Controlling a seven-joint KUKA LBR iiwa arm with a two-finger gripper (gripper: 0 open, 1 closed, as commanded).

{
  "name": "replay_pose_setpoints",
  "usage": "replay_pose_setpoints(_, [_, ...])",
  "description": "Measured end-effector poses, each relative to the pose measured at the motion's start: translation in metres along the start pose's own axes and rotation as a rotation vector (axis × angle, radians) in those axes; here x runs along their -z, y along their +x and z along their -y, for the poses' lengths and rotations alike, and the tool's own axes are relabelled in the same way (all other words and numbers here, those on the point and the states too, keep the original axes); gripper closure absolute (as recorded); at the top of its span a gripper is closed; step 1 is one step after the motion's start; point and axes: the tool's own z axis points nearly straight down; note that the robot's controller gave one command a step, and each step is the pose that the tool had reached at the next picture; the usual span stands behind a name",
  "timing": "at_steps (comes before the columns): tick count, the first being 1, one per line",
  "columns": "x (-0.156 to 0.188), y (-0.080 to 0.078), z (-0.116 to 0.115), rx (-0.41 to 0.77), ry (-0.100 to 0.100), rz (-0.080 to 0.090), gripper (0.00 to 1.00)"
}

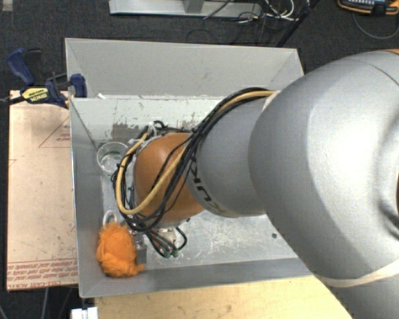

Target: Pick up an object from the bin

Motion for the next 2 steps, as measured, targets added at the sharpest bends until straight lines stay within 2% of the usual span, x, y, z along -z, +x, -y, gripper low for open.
replay_pose_setpoints(1, [0.0, 0.0, 0.0, -0.001, 0.0, 0.0, 1.0])
replay_pose_setpoints(2, [0.054, -0.007, -0.009, -0.01, 0.0, -0.008, 1.0])
